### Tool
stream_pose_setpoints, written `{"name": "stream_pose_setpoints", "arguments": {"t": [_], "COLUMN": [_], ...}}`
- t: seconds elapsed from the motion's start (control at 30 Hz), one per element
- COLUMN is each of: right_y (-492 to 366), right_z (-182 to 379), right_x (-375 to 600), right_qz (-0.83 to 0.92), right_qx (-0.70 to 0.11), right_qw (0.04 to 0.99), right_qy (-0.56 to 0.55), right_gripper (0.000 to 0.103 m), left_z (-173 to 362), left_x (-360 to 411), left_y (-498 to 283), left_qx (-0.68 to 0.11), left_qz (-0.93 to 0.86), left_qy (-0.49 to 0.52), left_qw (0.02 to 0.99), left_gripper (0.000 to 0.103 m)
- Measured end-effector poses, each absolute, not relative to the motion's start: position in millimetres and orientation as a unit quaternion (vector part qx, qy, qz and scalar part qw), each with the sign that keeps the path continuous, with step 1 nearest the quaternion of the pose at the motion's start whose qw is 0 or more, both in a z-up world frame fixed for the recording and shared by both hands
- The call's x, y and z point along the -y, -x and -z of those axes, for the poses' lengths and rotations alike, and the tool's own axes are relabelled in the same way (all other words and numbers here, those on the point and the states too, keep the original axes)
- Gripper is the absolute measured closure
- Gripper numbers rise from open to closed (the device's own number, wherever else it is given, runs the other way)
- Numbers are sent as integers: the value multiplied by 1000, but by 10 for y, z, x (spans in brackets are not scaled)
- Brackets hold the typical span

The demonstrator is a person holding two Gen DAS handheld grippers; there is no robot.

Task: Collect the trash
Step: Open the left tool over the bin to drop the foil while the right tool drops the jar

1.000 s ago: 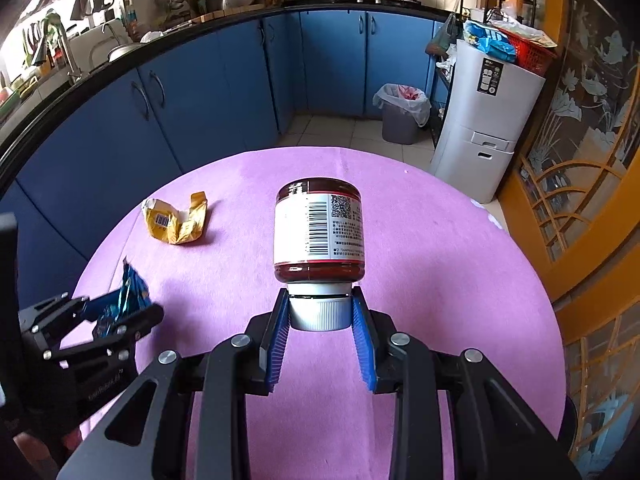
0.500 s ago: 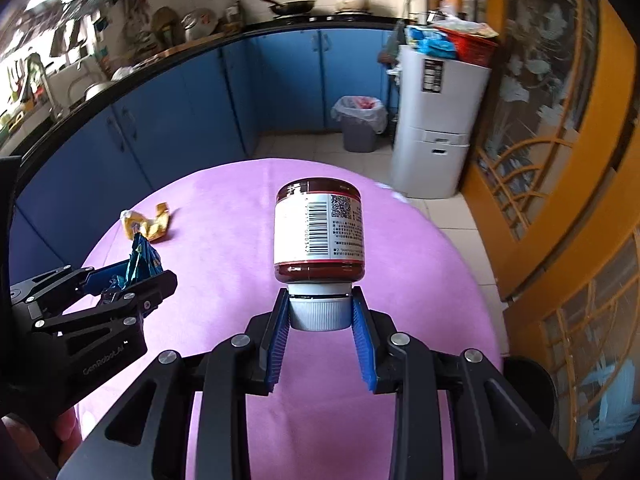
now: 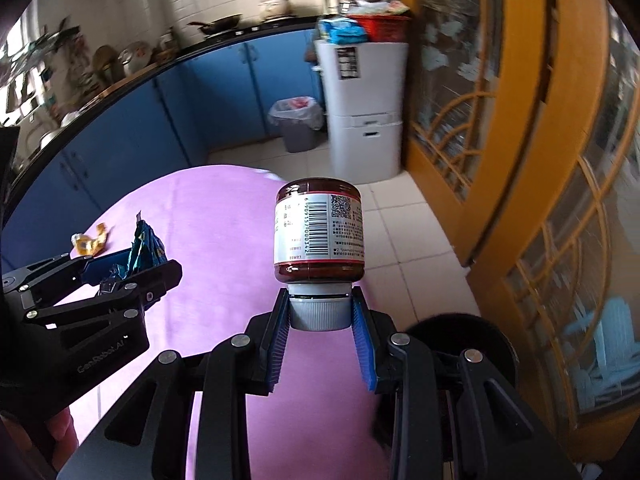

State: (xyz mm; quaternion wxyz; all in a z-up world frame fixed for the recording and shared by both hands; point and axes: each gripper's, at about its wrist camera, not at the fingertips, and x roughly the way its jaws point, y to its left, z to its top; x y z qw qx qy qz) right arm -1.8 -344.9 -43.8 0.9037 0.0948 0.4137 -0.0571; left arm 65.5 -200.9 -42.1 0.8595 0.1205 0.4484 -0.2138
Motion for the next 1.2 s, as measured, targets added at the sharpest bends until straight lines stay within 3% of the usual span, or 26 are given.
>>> {"name": "stream_pose_setpoints", "arguments": {"t": [0.77,0.87,1.07,1.2], "right_y": [634,658,684,678], "right_z": [1013,1074,1195,1255], "right_x": [4709,4768,4850,4907], "right_qz": [156,171,183,183], "right_qx": [-442,-447,-457,-465], "right_qw": [866,862,856,850], "right_qy": [-171,-165,-160,-168], "right_gripper": [74,73,73,73], "left_z": [733,769,864,875], "left_x": [3707,3814,3969,3988], "left_y": [-178,-177,-149,-155], "left_qx": [-448,-451,-456,-455], "left_qz": [301,297,298,293], "left_qy": [-231,-232,-243,-239], "left_qw": [810,809,803,806], "left_gripper": [57,48,44,20]}}
